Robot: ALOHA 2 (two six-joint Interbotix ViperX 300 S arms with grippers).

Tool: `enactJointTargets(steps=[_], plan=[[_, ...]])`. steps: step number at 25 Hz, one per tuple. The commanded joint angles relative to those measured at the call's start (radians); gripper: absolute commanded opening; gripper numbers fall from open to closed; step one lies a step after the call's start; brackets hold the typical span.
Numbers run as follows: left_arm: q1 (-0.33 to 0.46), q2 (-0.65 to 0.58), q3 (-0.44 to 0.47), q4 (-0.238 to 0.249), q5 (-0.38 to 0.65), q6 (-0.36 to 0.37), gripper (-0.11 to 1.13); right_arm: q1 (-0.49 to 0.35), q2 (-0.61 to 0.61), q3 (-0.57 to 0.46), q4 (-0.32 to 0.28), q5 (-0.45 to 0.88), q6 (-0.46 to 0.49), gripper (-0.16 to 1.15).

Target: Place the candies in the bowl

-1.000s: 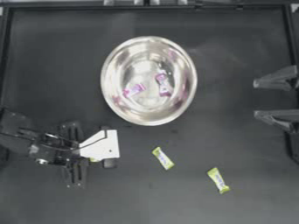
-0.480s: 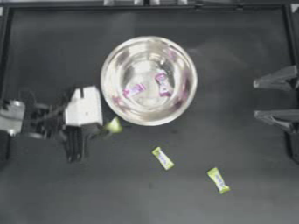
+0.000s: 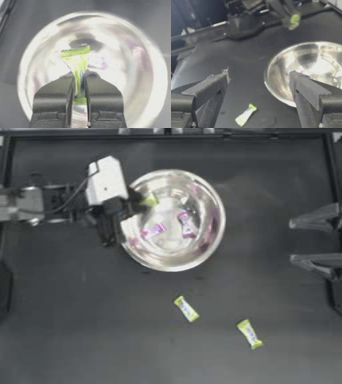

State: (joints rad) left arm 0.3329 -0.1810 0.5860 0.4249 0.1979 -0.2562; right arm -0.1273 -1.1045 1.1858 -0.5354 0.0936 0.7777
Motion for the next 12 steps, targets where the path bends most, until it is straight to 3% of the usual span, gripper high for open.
enactJointTargets(steps=[1, 9, 12], plan=[[0.044, 0.081, -0.075, -0.002, -0.017, 0.021, 0.43, 0.002, 0.015, -0.02, -0.002, -0.003, 0.002, 0.99], [0.069, 0.221, -0.15, -0.002, -0.058, 0.043, 0.42, 0.002, 0.015, -0.02, -0.003, 0.0, 0.002, 0.99], [0.069, 0.241, -0.15, -0.009, -0.057, 0.04, 0.48, 0.002, 0.015, -0.02, -0.005, 0.0, 0.0, 0.99]])
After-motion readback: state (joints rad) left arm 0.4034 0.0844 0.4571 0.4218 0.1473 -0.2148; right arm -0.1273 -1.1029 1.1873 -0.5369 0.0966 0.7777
